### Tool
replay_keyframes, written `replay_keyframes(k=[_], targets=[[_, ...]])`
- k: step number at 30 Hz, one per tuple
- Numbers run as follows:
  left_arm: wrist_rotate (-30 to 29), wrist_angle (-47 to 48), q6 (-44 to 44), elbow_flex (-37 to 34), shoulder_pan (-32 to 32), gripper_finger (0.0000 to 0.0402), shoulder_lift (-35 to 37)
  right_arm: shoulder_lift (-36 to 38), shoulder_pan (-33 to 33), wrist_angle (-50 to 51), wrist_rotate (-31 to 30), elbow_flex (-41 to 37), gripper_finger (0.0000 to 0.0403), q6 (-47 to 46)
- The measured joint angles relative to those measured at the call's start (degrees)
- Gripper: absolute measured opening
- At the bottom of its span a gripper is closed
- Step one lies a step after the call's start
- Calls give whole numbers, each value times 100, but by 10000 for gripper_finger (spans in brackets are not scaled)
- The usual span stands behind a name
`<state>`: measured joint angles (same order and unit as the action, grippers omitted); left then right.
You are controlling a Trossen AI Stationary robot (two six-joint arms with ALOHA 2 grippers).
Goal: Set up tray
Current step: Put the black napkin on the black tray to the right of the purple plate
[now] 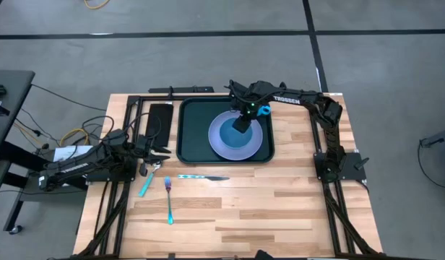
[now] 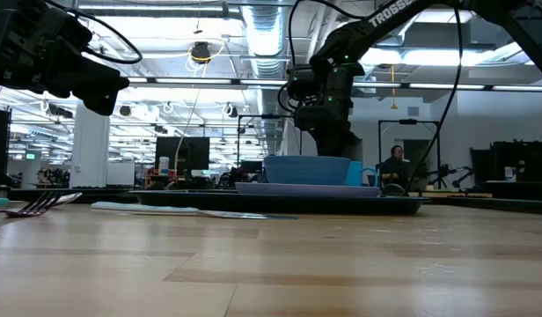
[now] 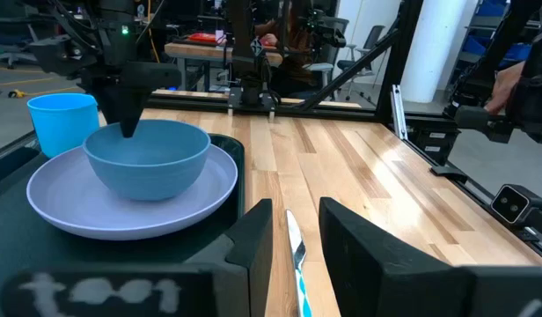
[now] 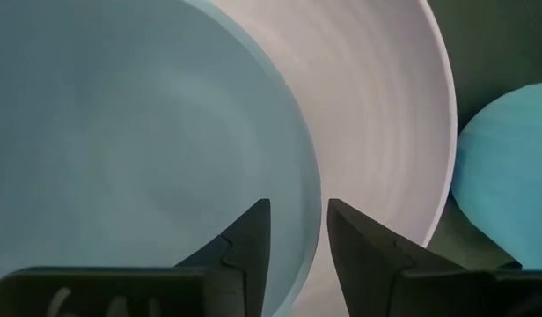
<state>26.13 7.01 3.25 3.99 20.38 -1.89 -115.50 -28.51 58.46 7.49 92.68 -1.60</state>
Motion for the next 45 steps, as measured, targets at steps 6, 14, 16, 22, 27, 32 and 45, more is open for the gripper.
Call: replay_keyframes(k=[6, 14, 16, 22, 27, 32, 45], targets=[[1, 2, 0, 0, 1, 84, 0, 8, 0, 125, 8, 186, 109, 12], [2, 0, 0, 0, 0, 84, 0, 11, 63, 939, 11, 873, 109, 6], [0, 2, 0, 0, 0, 84, 0, 12, 151, 1292, 11, 1010, 109, -23], [0, 0, 0, 0, 1, 84, 0, 311, 589, 2255, 4, 1086, 109, -348], [0, 2, 0, 0, 0, 84, 2, 1088, 1235, 2386, -498, 1085, 109, -876], [1, 0, 0, 0, 2, 84, 2, 2038, 2212, 2082, -1839, 1086, 109, -1910], [0, 0, 0, 0, 2, 84, 2, 1983, 5810, 1942, -4114, 1086, 109, -4219]])
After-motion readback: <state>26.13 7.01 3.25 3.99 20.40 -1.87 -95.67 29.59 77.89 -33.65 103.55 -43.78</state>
